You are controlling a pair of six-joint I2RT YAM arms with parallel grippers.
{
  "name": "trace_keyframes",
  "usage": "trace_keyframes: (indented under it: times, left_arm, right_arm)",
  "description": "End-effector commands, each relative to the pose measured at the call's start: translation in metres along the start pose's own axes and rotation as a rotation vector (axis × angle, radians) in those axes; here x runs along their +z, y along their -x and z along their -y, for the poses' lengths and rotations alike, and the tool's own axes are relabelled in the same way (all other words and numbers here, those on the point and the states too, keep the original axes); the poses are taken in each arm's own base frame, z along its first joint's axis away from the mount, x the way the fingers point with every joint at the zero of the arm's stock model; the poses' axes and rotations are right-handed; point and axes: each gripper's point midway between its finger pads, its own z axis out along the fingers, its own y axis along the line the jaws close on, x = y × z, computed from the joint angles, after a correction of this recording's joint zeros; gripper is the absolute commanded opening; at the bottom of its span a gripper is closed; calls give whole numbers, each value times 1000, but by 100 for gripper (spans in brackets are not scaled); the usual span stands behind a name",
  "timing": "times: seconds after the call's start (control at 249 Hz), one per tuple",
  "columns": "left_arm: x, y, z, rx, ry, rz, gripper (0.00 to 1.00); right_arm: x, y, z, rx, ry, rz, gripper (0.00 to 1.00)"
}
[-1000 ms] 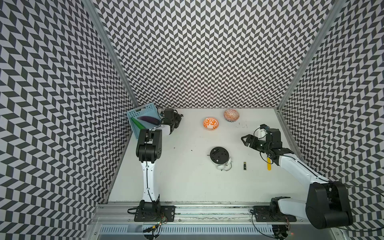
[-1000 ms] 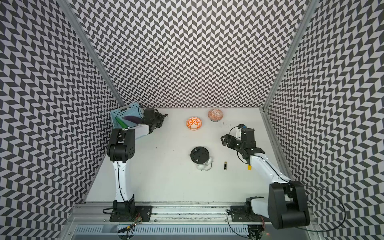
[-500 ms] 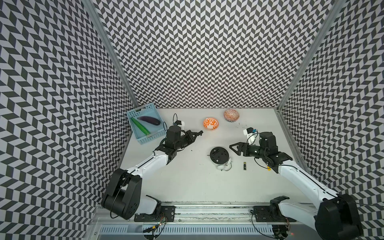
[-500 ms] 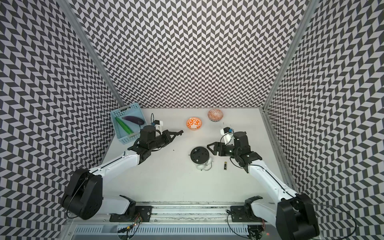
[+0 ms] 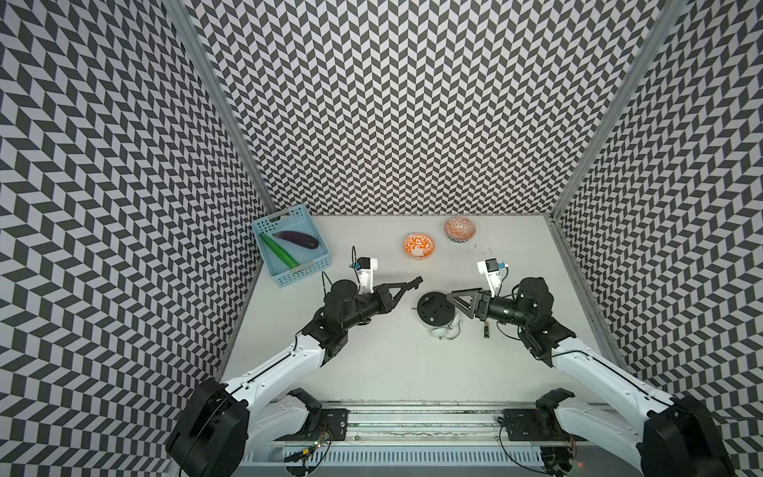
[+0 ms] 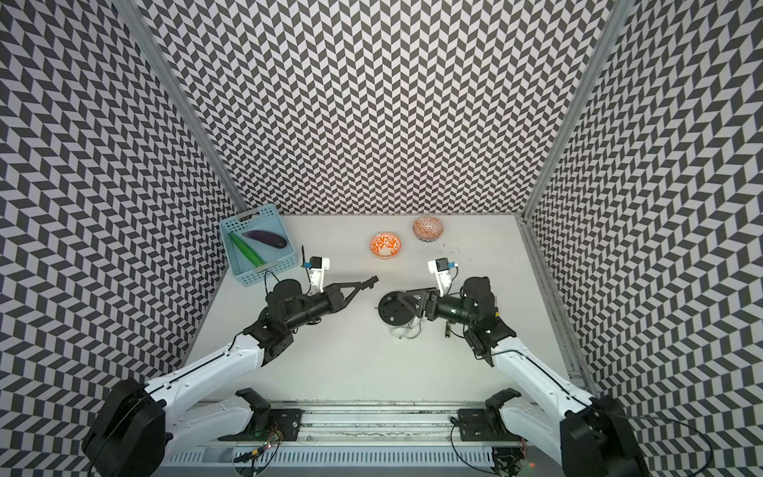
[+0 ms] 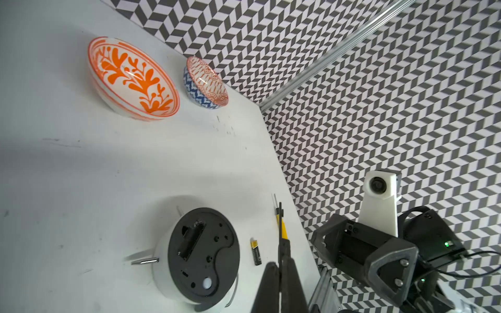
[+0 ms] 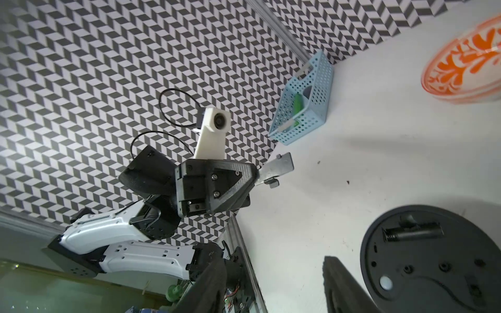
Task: Remove the battery from the alarm
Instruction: Pick up the cover from the center of the board.
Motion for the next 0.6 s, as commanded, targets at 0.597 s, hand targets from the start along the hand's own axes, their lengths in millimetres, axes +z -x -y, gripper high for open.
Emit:
trace_keyframes:
  times: [0.597]
  left_arm:
    - [-6, 4, 82, -106, -286, 76, 0]
  right_arm:
    - [31, 29, -69, -125, 308, 71, 31]
